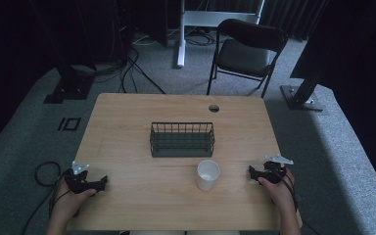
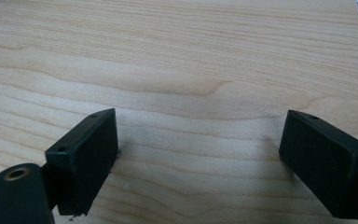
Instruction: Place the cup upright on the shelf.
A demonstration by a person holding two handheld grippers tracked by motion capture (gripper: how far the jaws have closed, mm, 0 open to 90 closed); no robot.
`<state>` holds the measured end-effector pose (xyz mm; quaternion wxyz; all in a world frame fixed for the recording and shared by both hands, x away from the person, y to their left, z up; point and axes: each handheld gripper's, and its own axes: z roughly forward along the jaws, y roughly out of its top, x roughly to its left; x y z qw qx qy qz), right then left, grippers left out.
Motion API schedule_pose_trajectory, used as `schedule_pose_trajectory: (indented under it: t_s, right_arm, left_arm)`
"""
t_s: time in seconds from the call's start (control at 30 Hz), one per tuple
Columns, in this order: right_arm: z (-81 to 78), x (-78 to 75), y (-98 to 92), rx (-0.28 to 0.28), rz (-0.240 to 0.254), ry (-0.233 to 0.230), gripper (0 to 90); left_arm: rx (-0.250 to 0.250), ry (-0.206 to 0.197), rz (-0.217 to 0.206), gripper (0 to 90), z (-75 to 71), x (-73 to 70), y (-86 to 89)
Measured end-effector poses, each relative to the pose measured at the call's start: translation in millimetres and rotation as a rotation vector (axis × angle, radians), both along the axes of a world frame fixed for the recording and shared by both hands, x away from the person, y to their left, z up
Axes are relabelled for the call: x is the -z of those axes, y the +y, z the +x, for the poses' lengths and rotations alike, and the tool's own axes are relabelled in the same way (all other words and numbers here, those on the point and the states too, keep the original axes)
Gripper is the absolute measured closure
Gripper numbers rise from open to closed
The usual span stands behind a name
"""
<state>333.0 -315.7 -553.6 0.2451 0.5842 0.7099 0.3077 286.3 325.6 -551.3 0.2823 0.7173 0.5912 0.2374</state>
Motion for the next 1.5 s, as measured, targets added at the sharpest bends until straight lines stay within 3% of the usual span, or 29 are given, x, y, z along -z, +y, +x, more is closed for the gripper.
schedule_pose_trajectory:
  t_s: [0.67,0.77,1.27,1.5]
  right_arm:
    - [0.0,0.0,-0.1,0.000,0.000,0.000,11.0]
    - [0.0,0.0,0.0,0.000,0.000,0.000,11.0]
    - [-0.1,0.0,0.0,-0.002,0.000,0.000,11.0]
    - [0.0,0.0,0.0,-0.005,-0.001,0.000,11.0]
  left_arm:
    - [0.004,0.001,0.002,0.4,-0.3,-0.1,0.1]
    - [0.054,0.002,0.004,0.4,-2.0,-0.3,-1.4]
    - [0.111,-0.011,0.041,0.4,-3.1,-1.8,-9.7]
    - [0.161,-0.009,0.046,0.4,-2.4,-2.2,-21.1]
